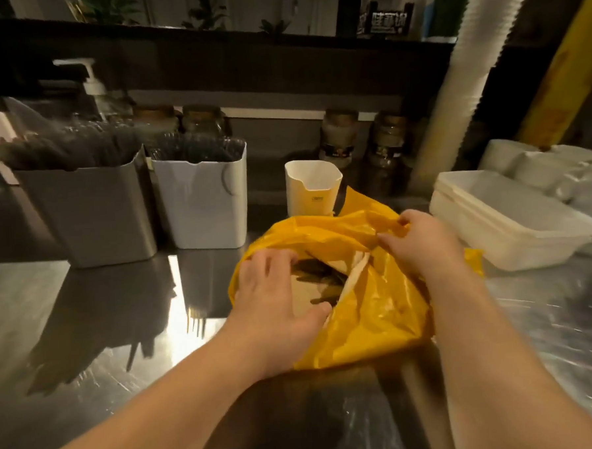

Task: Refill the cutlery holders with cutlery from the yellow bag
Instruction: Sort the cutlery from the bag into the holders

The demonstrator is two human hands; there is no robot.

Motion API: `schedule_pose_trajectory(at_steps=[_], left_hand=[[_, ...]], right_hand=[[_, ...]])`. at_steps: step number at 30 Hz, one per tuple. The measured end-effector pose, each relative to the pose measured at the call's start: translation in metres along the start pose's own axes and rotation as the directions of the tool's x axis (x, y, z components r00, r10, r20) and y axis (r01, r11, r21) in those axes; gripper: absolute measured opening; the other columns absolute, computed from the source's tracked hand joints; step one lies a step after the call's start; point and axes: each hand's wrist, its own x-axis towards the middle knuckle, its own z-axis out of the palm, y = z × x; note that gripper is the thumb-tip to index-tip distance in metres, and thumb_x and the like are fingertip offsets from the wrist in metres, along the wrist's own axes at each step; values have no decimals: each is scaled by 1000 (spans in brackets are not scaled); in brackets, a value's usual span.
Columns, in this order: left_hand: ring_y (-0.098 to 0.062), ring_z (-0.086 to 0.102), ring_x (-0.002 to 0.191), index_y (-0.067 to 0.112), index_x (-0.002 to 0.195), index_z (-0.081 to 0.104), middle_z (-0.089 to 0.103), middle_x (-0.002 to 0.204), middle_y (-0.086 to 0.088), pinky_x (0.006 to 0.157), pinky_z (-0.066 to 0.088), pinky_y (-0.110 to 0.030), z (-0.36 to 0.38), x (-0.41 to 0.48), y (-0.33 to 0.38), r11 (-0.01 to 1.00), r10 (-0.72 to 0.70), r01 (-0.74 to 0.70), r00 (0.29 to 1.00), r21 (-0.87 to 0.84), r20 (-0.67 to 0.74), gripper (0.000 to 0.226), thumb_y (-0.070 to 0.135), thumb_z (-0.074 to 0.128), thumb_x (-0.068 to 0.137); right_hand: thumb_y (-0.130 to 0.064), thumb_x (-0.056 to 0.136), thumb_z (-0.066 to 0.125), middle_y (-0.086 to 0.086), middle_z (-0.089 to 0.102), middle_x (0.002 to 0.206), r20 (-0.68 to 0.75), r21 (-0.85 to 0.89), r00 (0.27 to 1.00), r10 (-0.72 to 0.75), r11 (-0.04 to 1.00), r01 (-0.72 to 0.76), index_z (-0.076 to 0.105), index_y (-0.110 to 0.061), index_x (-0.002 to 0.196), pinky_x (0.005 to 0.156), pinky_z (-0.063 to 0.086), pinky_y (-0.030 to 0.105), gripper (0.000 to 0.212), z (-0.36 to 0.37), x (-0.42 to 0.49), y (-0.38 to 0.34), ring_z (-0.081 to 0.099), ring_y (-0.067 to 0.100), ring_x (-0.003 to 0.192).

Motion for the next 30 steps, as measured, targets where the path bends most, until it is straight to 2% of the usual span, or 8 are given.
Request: schedule_pose_trajectory(at_steps=[4,7,10,16,21,24,27,30], left_hand=[[-21,-6,151,41,150,-5,-11,154,21,124,14,-53,7,-3,0,999,-10,7,999,47,52,109,74,67,75],[-28,-10,154,38,152,-12,-16,160,17,123,11,-56,8,-1,2,996,-68,63,995,69,73,124,80,69,67],[-33,-8,154,35,155,-13,-15,166,8,122,10,-54,5,-4,6,990,-114,103,987,100,112,129,82,67,66],[-33,33,141,20,147,32,39,149,-2,116,34,-41,3,-6,5,984,-116,91,980,151,162,95,72,69,76],[-29,-16,154,35,154,-26,-22,167,2,122,3,-53,10,0,0,984,-84,53,980,170,180,134,88,58,65],[-26,-12,155,37,156,-17,-16,168,8,125,6,-53,8,3,-3,989,-55,25,977,148,204,126,86,59,68],[-22,1,156,39,158,-6,-3,168,14,123,14,-48,0,2,-4,995,-27,2,970,102,242,115,76,65,76],[-21,9,155,40,158,-6,2,167,15,123,21,-46,-12,5,-8,997,-30,4,951,82,308,113,69,69,79]], right_hand=[[-39,100,57,4,62,115,-284,162,944,-169,962,221,62,-19,124,80,45,31,31,-2,-2,-9,53,19,93],[-31,99,61,9,63,105,-607,167,729,-316,847,506,67,-10,110,71,38,15,24,-7,-11,-12,54,16,88],[-29,98,62,11,61,105,-761,144,541,-357,721,678,68,-7,107,74,39,7,24,-12,-23,-19,50,9,91],[-29,98,67,20,60,106,-867,71,340,-365,585,808,70,-3,108,79,43,7,28,-15,-36,-29,48,8,97],[-24,96,62,11,59,112,-750,155,559,-354,728,668,67,-8,116,83,53,30,27,-9,-22,-19,49,13,99],[-27,97,63,12,60,117,-659,145,674,-334,823,550,65,-11,124,88,52,38,32,-10,-14,-13,54,24,104],[-30,95,64,14,46,139,-359,-58,915,-182,983,173,52,-23,139,107,38,54,46,-13,-9,-8,39,37,129],[-21,92,68,13,33,147,-388,-14,901,-194,979,204,46,-24,144,112,32,50,56,-17,-19,-15,30,36,135]])
